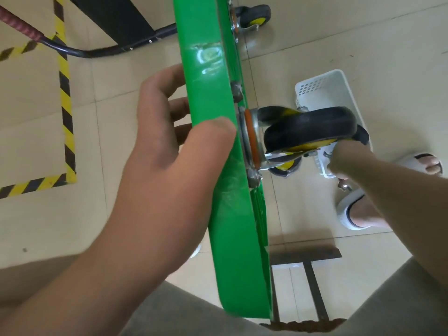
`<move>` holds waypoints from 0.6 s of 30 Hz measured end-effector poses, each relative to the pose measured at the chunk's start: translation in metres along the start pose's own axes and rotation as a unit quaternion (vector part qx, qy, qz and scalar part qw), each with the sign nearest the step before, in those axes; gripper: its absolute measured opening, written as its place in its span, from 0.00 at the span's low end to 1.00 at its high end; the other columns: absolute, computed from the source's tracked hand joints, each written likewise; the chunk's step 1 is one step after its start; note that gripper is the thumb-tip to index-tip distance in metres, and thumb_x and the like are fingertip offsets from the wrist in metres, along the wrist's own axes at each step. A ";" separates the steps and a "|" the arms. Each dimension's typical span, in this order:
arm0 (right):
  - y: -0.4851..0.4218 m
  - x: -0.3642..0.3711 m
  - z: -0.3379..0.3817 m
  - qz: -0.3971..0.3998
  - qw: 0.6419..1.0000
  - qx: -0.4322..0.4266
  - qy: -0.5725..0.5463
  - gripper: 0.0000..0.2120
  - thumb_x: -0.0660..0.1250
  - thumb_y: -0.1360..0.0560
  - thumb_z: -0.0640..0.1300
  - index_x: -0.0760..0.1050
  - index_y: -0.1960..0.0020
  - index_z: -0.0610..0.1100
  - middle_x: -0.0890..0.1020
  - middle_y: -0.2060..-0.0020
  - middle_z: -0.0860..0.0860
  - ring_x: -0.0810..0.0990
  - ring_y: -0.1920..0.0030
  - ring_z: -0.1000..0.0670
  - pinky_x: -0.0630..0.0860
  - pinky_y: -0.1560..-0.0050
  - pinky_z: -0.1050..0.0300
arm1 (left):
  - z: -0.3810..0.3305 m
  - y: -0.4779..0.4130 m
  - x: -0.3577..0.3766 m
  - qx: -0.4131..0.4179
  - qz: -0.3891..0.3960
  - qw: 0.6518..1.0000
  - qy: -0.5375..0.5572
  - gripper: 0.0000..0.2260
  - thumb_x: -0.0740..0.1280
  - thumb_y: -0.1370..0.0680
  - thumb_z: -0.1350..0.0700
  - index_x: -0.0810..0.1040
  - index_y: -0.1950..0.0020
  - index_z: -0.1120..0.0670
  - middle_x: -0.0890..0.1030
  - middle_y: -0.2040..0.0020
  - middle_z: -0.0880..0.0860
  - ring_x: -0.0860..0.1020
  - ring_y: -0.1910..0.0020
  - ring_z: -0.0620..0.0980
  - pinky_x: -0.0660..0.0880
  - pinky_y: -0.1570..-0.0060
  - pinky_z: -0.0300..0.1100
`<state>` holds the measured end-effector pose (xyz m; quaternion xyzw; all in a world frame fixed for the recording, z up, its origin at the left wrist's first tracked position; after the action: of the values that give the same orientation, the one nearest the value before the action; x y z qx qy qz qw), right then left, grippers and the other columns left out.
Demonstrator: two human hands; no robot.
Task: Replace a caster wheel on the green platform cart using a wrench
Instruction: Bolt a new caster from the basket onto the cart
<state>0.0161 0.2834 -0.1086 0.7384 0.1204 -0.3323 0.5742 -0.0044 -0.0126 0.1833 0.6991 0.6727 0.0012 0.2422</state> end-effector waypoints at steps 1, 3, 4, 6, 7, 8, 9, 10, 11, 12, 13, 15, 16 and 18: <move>-0.003 0.003 0.001 0.008 1.000 -0.007 0.003 0.17 0.66 0.23 0.34 0.76 0.35 0.36 0.75 0.68 0.49 0.78 0.69 0.46 0.77 0.67 0.56 | 0.000 -0.001 0.000 0.001 0.001 1.000 0.000 0.22 0.62 0.30 0.50 0.75 0.40 0.32 0.83 0.50 0.42 0.82 0.59 0.46 0.79 0.67 0.39; -0.006 0.012 0.005 0.033 0.999 -0.023 0.016 0.17 0.67 0.23 0.36 0.77 0.34 0.38 0.82 0.61 0.49 0.83 0.62 0.45 0.84 0.58 0.53 | 0.002 -0.002 -0.002 -0.001 -0.010 1.000 0.000 0.22 0.62 0.31 0.50 0.75 0.41 0.32 0.83 0.49 0.42 0.83 0.58 0.48 0.79 0.66 0.42; -0.008 0.014 0.005 0.035 0.999 -0.027 0.030 0.17 0.67 0.22 0.37 0.77 0.33 0.39 0.84 0.57 0.49 0.85 0.58 0.45 0.84 0.53 0.53 | 0.003 -0.003 -0.002 -0.002 -0.015 1.000 -0.001 0.22 0.62 0.32 0.51 0.76 0.41 0.32 0.84 0.50 0.42 0.83 0.57 0.49 0.79 0.65 0.44; -0.011 0.016 0.006 0.037 0.997 -0.033 0.054 0.17 0.67 0.21 0.38 0.77 0.33 0.39 0.84 0.53 0.48 0.83 0.52 0.46 0.83 0.48 0.55 | 0.004 -0.005 -0.002 -0.001 -0.022 1.000 -0.002 0.22 0.62 0.33 0.52 0.76 0.44 0.31 0.83 0.51 0.42 0.83 0.58 0.50 0.79 0.65 0.45; -0.016 0.019 0.005 0.033 0.997 -0.036 0.062 0.17 0.67 0.22 0.38 0.77 0.33 0.40 0.84 0.52 0.47 0.82 0.52 0.46 0.81 0.47 0.56 | 0.005 -0.006 -0.002 -0.001 -0.025 1.000 -0.001 0.22 0.62 0.33 0.53 0.76 0.45 0.30 0.83 0.52 0.42 0.83 0.57 0.50 0.80 0.65 0.45; -0.018 0.020 0.004 0.030 0.997 -0.032 0.065 0.17 0.68 0.23 0.38 0.78 0.34 0.39 0.83 0.53 0.47 0.80 0.52 0.46 0.81 0.48 0.56 | 0.005 -0.007 -0.003 -0.001 -0.027 1.000 -0.001 0.22 0.63 0.33 0.53 0.76 0.45 0.30 0.83 0.52 0.42 0.83 0.57 0.51 0.80 0.64 0.45; -0.021 0.022 0.004 0.025 0.997 -0.032 0.063 0.17 0.68 0.23 0.38 0.78 0.35 0.39 0.80 0.55 0.48 0.78 0.53 0.45 0.79 0.50 0.55 | 0.005 -0.007 -0.003 0.001 -0.027 1.000 0.001 0.22 0.64 0.34 0.53 0.76 0.46 0.30 0.83 0.51 0.42 0.83 0.57 0.51 0.80 0.64 0.45; -0.022 0.023 0.005 0.026 0.998 -0.030 0.058 0.19 0.68 0.23 0.38 0.77 0.33 0.39 0.76 0.54 0.48 0.75 0.54 0.45 0.76 0.52 0.55 | 0.006 -0.007 -0.003 0.002 -0.026 1.000 0.002 0.22 0.65 0.35 0.52 0.76 0.46 0.30 0.84 0.51 0.42 0.83 0.57 0.51 0.80 0.64 0.45; -0.024 0.022 0.006 0.025 0.997 -0.034 0.060 0.21 0.68 0.23 0.38 0.75 0.30 0.39 0.75 0.52 0.46 0.73 0.53 0.46 0.72 0.53 0.55 | 0.005 -0.006 -0.003 0.004 -0.025 1.000 0.002 0.22 0.65 0.35 0.51 0.76 0.46 0.30 0.84 0.52 0.42 0.83 0.58 0.51 0.80 0.64 0.45; -0.023 0.020 0.006 0.032 0.997 -0.033 0.064 0.23 0.69 0.22 0.39 0.73 0.27 0.40 0.76 0.47 0.45 0.71 0.51 0.46 0.70 0.52 0.55 | 0.005 -0.006 -0.003 0.004 -0.025 1.000 0.001 0.22 0.65 0.35 0.52 0.76 0.46 0.30 0.84 0.52 0.42 0.83 0.58 0.50 0.80 0.65 0.44; -0.023 0.017 0.007 0.040 0.996 -0.034 0.071 0.26 0.69 0.22 0.40 0.70 0.25 0.41 0.78 0.39 0.44 0.71 0.49 0.47 0.70 0.51 0.55 | 0.005 -0.006 -0.003 0.003 -0.028 1.000 0.000 0.21 0.64 0.34 0.52 0.76 0.46 0.29 0.84 0.52 0.42 0.83 0.59 0.49 0.80 0.65 0.44; -0.020 0.011 0.007 0.062 0.995 -0.031 0.069 0.30 0.70 0.21 0.41 0.66 0.22 0.43 0.73 0.27 0.46 0.75 0.42 0.47 0.73 0.46 0.55 | 0.004 -0.006 -0.004 -0.001 -0.029 1.000 -0.003 0.21 0.62 0.33 0.53 0.76 0.46 0.30 0.84 0.52 0.42 0.84 0.58 0.49 0.81 0.65 0.46; -0.016 0.009 0.008 0.071 0.994 -0.031 0.072 0.31 0.70 0.22 0.42 0.65 0.21 0.43 0.72 0.26 0.47 0.75 0.40 0.47 0.74 0.44 0.55 | 0.003 -0.006 -0.004 -0.002 -0.027 1.000 -0.005 0.21 0.62 0.32 0.52 0.76 0.45 0.30 0.84 0.51 0.42 0.84 0.58 0.49 0.81 0.64 0.47; -0.010 0.008 0.009 0.068 0.993 -0.040 0.092 0.32 0.69 0.21 0.42 0.63 0.20 0.44 0.74 0.28 0.47 0.76 0.41 0.46 0.77 0.48 0.54 | 0.002 -0.005 -0.005 0.000 -0.013 1.000 -0.001 0.21 0.63 0.32 0.51 0.76 0.43 0.31 0.83 0.51 0.42 0.84 0.58 0.48 0.81 0.65 0.46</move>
<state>0.0133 0.2765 -0.1228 0.7485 0.1352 -0.2181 0.6115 -0.0086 -0.0182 0.1812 0.6903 0.6817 -0.0027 0.2425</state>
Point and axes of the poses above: each hand's wrist, its own y-axis away from the middle knuckle, its own x-axis out of the palm, z = x × y, the point moved 9 cm from there along -y, towards the middle knuckle
